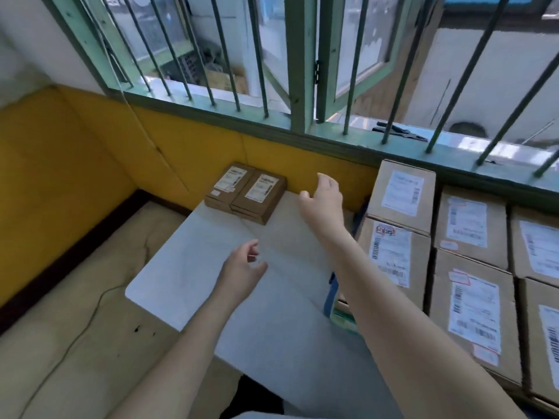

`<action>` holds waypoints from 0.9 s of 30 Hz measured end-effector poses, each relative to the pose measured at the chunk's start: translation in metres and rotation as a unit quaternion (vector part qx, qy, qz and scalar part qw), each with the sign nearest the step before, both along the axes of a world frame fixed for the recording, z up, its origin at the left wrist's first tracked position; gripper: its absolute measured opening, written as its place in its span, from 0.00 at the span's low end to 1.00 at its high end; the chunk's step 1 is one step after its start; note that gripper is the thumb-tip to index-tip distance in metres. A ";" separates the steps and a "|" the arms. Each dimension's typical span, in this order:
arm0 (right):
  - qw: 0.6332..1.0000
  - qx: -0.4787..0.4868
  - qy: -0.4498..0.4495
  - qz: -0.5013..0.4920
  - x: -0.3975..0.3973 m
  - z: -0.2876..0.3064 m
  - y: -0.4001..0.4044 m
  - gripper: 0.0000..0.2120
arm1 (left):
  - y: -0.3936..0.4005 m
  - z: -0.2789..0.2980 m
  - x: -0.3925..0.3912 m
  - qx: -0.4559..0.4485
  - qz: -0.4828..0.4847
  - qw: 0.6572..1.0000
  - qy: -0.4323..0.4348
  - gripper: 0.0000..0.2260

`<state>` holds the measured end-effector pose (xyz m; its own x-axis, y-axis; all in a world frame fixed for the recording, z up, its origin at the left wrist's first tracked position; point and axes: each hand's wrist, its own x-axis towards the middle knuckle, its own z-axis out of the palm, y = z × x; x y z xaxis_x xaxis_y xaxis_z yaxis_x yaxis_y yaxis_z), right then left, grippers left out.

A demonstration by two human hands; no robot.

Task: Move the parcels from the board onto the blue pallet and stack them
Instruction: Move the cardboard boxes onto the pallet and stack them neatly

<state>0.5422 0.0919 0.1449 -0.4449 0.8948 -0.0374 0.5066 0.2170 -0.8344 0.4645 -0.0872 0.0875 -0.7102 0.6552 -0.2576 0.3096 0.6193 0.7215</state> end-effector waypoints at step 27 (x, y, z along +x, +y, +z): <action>0.915 -0.350 -0.097 -0.175 -0.318 -0.190 0.176 0.09 | 0.158 -0.144 -0.303 0.146 0.327 0.682 -0.637 0.05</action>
<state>0.2239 0.2674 -0.0453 -0.0602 0.7076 -0.7041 0.5964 -0.5402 -0.5938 0.1613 0.0704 -0.0566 -0.1970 0.4617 -0.8649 -0.9582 0.0961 0.2696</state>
